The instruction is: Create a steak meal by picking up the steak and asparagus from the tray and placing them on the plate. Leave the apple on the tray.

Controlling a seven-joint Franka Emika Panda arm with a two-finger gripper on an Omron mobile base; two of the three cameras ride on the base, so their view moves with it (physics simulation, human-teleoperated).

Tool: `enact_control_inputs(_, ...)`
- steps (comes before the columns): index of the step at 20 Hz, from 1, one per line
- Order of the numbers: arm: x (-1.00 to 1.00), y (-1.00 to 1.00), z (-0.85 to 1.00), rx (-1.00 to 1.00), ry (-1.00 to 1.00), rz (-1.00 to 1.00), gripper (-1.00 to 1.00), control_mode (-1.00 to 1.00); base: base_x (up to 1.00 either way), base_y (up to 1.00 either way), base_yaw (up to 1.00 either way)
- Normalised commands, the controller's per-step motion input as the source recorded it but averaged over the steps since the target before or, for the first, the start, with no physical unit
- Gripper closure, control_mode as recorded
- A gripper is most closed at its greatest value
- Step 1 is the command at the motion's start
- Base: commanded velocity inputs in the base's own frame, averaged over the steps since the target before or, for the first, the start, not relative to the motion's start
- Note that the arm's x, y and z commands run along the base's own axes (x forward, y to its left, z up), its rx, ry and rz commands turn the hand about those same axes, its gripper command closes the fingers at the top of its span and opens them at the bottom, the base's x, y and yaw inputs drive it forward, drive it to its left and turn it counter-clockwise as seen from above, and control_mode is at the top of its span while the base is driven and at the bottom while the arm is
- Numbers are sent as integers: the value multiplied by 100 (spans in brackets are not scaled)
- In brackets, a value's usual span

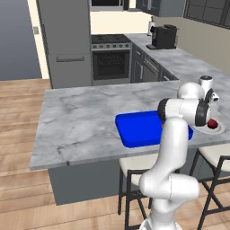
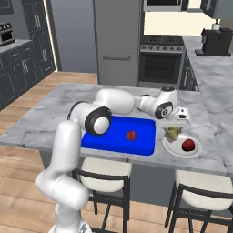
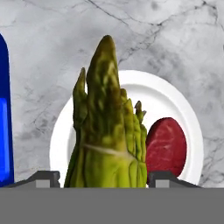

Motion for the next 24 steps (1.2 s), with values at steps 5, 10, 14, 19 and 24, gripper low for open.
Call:
enact_control_inputs(5, 2, -20, -35, 0, 0, 3, 100, -100, 0, 0, 0)
enact_control_inputs(10, 2, -15, -31, 0, 0, 0, 100, -100, 0, 0, 0)
enact_control_inputs(14, 6, -13, -24, 0, 0, 1, 100, -100, 0, 0, 0)
enact_control_inputs(19, 21, -9, -12, 0, 0, 1, 100, -100, 0, 0, 0)
enact_control_inputs(24, 20, -2, -12, 0, 0, 1, -100, -100, 0, 0, 0)
